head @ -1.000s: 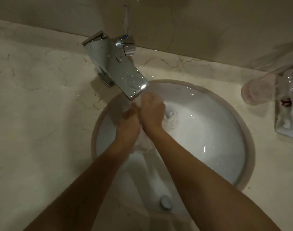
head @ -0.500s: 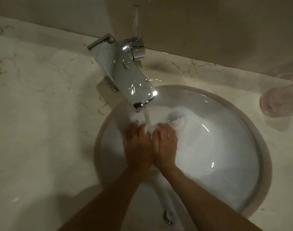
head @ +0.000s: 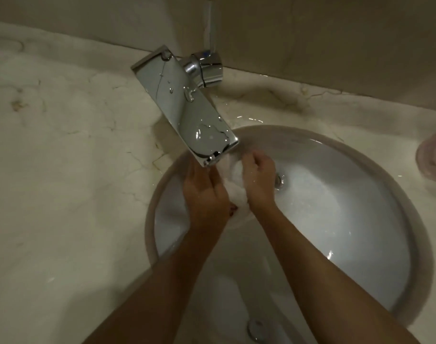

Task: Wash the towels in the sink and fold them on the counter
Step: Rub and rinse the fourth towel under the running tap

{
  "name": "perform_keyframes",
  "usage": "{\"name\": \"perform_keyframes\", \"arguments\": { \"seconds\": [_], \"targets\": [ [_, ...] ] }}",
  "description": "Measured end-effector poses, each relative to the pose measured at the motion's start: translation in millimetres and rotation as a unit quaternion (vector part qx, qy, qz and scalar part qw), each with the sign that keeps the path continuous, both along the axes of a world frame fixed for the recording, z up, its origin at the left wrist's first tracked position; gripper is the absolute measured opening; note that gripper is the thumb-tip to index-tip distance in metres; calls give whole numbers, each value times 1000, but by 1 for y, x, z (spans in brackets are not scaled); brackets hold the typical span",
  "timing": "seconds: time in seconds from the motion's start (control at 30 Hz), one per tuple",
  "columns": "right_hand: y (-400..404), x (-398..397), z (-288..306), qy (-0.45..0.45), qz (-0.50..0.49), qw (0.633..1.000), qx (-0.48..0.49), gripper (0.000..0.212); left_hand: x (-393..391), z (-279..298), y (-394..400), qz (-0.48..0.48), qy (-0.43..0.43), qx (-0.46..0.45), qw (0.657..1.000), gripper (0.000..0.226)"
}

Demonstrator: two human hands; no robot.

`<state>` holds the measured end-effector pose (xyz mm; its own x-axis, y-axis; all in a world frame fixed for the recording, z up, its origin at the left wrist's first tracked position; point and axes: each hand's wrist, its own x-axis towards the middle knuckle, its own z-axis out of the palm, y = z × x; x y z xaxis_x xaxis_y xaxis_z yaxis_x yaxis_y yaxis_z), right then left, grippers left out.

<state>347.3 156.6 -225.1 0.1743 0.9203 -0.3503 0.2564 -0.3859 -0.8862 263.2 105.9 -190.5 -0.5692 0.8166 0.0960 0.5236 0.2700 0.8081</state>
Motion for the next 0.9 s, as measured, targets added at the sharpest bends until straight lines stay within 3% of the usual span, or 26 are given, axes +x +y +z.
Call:
{"name": "perform_keyframes", "arguments": {
  "seconds": [0.07, 0.13, 0.2, 0.3, 0.4, 0.53, 0.63, 0.7, 0.77, 0.83, 0.9],
  "targets": [
    [-31, 5, 3, -7, 33, 994, 107, 15, -6, 13, -15, -92, 6, -13, 996, 30],
    [-67, 9, -9, -130, 106, 969, 179, 34, -7, 4, -31, -208, 60, -31, 976, 31],
    [-86, 7, -33, -250, 166, 942, 152, 49, -1, -16, -41, -275, 75, -71, 956, 31],
    [-71, -6, -53, -359, 173, 912, 101, 32, 6, -39, -33, -205, 96, -127, 966, 31],
    [-40, -8, -59, -412, 206, 879, 124, 18, 6, -37, -8, -140, 89, -187, 968, 31],
    [-4, -12, -31, -403, 242, 882, 36, 15, 0, -26, 3, -150, 89, -172, 970, 35],
    [1, -15, -27, -382, 187, 905, 18, 36, -2, -15, 8, -80, 28, -173, 981, 26],
    [-6, -10, -23, -300, 145, 942, 53, 43, -4, -2, 0, -3, -33, -168, 985, 24],
    [-23, 7, -11, -222, 56, 968, 102, 25, -13, 12, -15, 32, -75, -158, 984, 30],
    [-48, 29, 0, -205, -7, 975, 81, 19, -26, 20, -36, 61, -139, -176, 973, 31],
    [-72, 43, 3, -213, -1, 975, 61, 20, -36, 27, -49, 98, -319, -235, 913, 15]
  ]
}}
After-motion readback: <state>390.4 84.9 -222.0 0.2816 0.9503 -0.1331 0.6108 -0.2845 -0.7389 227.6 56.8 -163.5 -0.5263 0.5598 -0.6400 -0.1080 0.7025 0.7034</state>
